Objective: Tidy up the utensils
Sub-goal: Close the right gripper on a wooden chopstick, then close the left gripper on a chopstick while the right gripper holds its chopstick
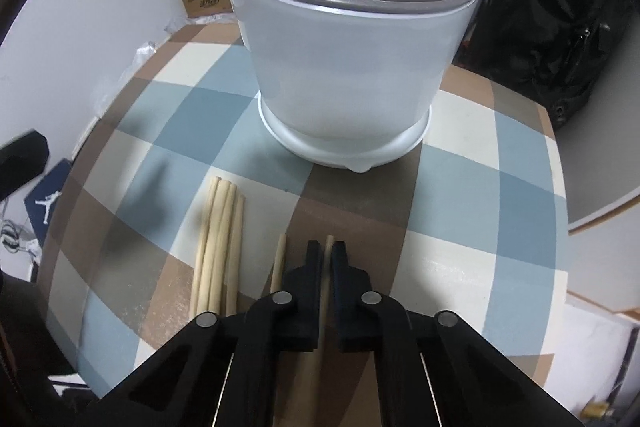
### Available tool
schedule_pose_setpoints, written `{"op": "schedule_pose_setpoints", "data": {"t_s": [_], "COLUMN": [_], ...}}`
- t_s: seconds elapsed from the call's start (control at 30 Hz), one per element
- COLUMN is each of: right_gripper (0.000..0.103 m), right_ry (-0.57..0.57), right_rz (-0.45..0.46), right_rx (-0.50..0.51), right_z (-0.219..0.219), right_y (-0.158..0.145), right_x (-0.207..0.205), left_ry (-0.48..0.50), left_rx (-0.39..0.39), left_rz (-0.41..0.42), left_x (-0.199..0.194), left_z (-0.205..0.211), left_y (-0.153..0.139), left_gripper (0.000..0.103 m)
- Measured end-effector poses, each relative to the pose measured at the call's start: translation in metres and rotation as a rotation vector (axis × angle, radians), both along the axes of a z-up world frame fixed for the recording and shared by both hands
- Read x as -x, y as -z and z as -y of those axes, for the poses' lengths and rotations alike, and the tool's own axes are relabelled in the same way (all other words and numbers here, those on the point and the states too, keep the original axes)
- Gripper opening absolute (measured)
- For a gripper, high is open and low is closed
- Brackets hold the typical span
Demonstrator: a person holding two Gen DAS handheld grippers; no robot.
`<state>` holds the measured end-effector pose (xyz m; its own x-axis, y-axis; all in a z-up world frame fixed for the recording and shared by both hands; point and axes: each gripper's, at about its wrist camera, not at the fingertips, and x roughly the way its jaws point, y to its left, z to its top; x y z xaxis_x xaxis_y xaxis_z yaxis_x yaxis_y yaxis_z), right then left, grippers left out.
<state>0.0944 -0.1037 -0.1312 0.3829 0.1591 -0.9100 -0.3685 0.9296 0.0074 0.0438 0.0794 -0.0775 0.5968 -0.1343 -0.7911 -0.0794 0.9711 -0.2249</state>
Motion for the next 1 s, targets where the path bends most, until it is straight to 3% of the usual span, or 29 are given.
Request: {"op": "schedule_pose_setpoints", "data": {"t_s": [0.13, 0.6, 1.0], "right_gripper": [0.003, 0.003, 0.003], "right_ry": [0.028, 0.189, 0.180], "right_rz": [0.007, 0.035, 0.120], "right_rx": [-0.042, -0.408, -0.502], "right_z": [0.011, 0.098, 0.122], "right_y": [-0.003, -0.059, -0.087], "right_x": [-0.003, -0.004, 0.008], "left_ry": [-0.001, 0.104, 0.121], "left_rx": [-0.014, -0.025, -0.138], "left_rz": [-0.025, -0.172, -0.230], "left_x": [-0.002, -0.005, -0.008], "left_z": [0.001, 0.039, 0.060], "left_y": [0.007, 0.033, 0.051], "left_gripper": [0.088, 0.088, 0.088]}}
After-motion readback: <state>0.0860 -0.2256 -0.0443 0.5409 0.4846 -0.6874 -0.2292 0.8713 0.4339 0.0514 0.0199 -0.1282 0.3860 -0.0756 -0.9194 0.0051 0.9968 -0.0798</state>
